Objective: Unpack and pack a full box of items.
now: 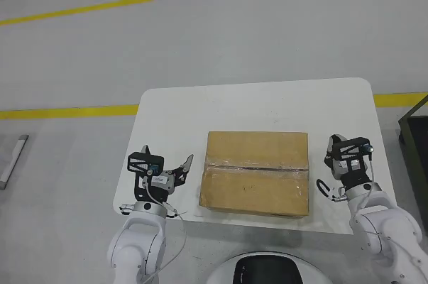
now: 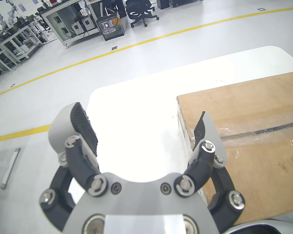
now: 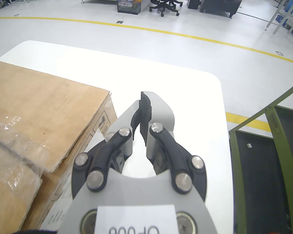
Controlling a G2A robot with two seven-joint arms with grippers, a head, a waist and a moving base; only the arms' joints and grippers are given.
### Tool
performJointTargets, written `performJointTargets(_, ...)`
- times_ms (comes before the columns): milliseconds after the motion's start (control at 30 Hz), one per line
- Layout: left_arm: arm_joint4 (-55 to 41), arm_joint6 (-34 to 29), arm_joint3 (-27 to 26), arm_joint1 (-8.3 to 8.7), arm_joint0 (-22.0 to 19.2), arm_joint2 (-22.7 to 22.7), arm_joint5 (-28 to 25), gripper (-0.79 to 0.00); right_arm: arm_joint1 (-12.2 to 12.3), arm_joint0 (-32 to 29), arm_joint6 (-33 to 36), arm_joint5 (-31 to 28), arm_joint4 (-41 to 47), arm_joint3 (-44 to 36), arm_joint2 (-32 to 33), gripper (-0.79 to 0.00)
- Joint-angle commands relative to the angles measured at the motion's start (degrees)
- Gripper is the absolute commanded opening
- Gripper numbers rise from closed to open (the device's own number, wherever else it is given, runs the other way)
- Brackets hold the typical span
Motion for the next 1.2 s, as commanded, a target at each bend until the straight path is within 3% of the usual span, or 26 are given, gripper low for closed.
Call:
performJointTargets(0,0.0,0.0,0.0,0.0,0.0,0.0,0.0,0.0,0.03,0.26,0.53,0.0,-0.21,-0.12,-0.01,-0.785)
performJointTargets(400,0.0,0.0,0.0,0.0,0.0,0.0,0.0,0.0,-0.14,0.91,2.91,1.44,-0.8,3.77,-3.0,-0.785)
performJointTargets(800,0.0,0.0,0.0,0.0,0.0,0.0,0.0,0.0,-0.88,7.06,2.52,1.48,-1.69,12.02,-10.39,-0.785)
performJointTargets(1167,0.0,0.0,0.0,0.0,0.0,0.0,0.0,0.0,-1.33,9.85,2.81,0.13,-1.15,13.53,-14.34,-0.785)
